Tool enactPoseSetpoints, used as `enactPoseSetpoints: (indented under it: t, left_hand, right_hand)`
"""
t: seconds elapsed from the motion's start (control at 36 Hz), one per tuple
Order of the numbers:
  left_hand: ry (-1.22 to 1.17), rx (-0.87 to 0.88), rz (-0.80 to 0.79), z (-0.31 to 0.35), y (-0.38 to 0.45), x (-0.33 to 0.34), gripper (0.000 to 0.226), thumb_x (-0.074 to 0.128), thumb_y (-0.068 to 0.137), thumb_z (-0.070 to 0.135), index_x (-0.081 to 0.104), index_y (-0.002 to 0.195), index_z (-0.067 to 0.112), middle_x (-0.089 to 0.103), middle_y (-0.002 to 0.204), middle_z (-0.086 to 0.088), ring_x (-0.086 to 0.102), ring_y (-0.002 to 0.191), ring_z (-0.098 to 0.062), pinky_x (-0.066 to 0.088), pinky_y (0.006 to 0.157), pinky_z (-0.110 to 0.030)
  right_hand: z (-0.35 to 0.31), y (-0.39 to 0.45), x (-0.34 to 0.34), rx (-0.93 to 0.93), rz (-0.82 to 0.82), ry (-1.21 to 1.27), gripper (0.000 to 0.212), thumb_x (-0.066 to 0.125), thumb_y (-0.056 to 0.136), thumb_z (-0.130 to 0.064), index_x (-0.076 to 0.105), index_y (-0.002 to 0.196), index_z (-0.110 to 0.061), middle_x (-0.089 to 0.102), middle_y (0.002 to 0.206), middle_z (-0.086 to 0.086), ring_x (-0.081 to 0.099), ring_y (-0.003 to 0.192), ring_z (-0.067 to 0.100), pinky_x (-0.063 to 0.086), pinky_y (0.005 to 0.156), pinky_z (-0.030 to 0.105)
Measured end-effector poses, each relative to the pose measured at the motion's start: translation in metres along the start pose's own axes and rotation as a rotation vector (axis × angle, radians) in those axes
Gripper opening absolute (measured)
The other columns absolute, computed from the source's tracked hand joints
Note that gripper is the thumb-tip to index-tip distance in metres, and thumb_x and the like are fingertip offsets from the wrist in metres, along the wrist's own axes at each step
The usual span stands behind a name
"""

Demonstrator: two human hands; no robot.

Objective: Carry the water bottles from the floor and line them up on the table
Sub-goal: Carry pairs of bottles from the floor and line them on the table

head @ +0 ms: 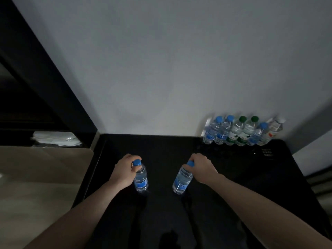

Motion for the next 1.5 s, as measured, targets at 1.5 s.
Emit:
enactPoseSetpoints:
  t: [1.5]
  left_hand:
    - [0.018,0.093,-0.058,0.079,0.107,0.06,0.042,0.062,0.093,0.006,0.056,0.127,0.029,0.052,0.114,0.015,0.055,0.102,-0.007,0.047,0.08,-0.018]
  right_hand:
    - [0.007,0.078,-0.055,-0.037,0.1,-0.134,0.02,0.065,0.092,-0.026,0.06,0.111,-0.022,0.059,0.11,-0.001,0.058,0.096,0.016,0.052,0.083,0.031]
Point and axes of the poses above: each hand's wrist, its own y-axis towards the middle knuckle, its own x-axis out of the palm, z = x × y, the point moved 5 cm from there along y, towards the middle knuckle
